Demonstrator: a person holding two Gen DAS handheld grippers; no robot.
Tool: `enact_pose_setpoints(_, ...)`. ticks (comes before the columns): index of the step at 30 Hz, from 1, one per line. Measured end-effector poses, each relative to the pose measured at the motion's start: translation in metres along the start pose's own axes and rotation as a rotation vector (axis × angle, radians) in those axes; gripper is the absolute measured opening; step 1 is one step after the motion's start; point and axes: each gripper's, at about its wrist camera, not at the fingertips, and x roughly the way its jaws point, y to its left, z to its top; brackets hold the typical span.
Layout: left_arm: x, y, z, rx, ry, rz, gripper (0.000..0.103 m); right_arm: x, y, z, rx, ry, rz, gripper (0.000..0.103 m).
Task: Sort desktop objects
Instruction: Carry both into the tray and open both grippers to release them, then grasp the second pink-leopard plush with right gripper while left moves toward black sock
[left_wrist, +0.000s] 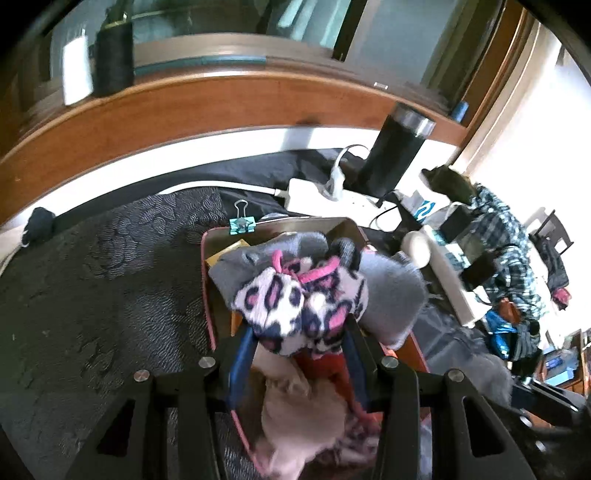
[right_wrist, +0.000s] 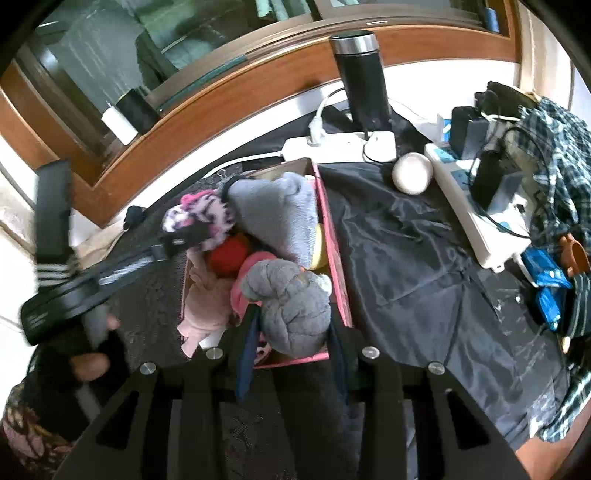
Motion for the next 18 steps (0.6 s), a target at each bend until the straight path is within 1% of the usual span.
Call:
enact_pose_setpoints(4,0.025,0.000,0.005,0.005,0.028,0.034,0.047,0.006,0.001,0.007,-0.019,0.003,0.024,0.038)
enact_pose_setpoints(6,0.031,0.006,0.007,-0.020,0.035,0.019,0.047,0.009,0.001,0.011,-0.028,0.004,0.036,0.038)
enact_pose_setpoints(8,0.028,0.009,0.008,-0.034,0.034,0.009,0.048,0.013,0.003,0.016,-0.033,0.005,0.044,0.037)
enact_pose_setpoints(10,0.022,0.011,0.008,-0.033,0.041,0.002,0.061,0.020,0.007,0.022,-0.035,0.005,0.050,0.038)
enact_pose_setpoints(11,0.019,0.013,0.007,-0.032,0.044,-0.002,0.062,0.022,0.009,0.024,-0.036,0.005,0.054,0.038)
enact_pose_setpoints(12,0.014,0.015,0.006,-0.032,0.048,-0.003,0.067,0.025,0.011,0.027,-0.038,0.007,0.060,0.038)
enact_pose_setpoints(13,0.009,0.017,0.005,-0.033,0.049,-0.005,0.071,0.028,0.013,0.029,-0.040,0.010,0.067,0.040)
enact_pose_setpoints(15,-0.003,0.022,0.004,-0.040,0.035,-0.006,0.073,0.034,0.016,0.032,-0.037,0.018,0.077,0.040)
enact_pose_setpoints(18,-0.021,0.030,0.001,-0.049,0.014,-0.009,0.073,0.042,0.019,0.034,-0.030,0.032,0.076,0.044)
